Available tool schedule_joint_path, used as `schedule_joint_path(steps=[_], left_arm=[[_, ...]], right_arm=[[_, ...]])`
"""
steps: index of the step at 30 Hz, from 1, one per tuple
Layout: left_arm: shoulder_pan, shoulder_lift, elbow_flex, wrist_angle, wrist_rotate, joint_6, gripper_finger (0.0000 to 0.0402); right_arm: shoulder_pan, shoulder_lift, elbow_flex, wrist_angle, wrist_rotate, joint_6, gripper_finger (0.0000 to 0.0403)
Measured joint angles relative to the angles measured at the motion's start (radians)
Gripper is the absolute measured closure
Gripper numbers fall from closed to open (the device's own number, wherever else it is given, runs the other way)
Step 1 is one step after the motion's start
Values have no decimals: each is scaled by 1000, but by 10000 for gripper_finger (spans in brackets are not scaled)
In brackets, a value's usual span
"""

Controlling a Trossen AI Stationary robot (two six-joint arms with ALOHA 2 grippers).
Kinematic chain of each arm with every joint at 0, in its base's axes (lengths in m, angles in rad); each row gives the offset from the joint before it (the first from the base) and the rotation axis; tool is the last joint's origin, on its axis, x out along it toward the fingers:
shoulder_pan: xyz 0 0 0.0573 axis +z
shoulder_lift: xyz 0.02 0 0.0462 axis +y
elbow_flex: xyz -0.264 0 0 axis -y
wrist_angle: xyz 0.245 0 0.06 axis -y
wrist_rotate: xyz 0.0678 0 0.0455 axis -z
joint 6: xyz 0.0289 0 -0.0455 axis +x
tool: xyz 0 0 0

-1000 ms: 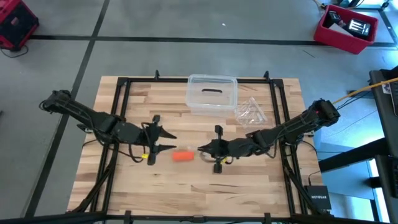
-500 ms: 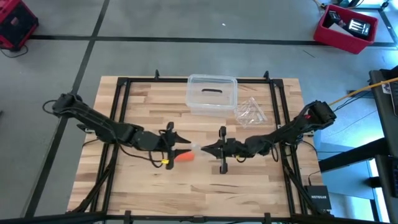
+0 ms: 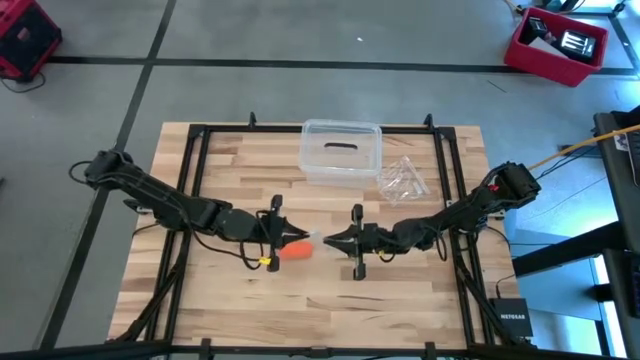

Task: Roll bandage
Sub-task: Open the bottom transparent zip bag

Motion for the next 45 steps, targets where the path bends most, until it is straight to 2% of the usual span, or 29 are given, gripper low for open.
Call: schedule_joint_path(steps=[3,6,9,11,15,20,29,40,43,45], left_arm=[[-18,-24,0,-62,-5,4,398],[-37,-52,31,-167,-49,-27,399],[-44,-55,68,-247,-56,-30,399],[-45,-39,76,-243,-56,-31,400],[-48,11,77,-209,-53,-35,400],[-64,43,77,-155,-54,-38,400],[-63,44,77,-152,-60,-28,401],[-63,44,77,-154,-60,-37,401],[-63,45,77,-155,-60,-39,401],[-63,45,77,-155,-60,-34,401]], right_arm=[[25,-68,55,-206,3,8,350],[77,-148,179,-590,38,11,319],[103,-179,331,-1009,134,60,293],[95,-178,434,-1176,168,94,282],[46,-131,580,-1263,152,149,273],[1,-64,711,-1382,25,158,272],[-21,-5,723,-1373,-110,160,271],[-22,27,721,-1383,-62,82,277],[-22,25,722,-1373,-60,70,306],[-22,25,722,-1377,-45,50,340]])
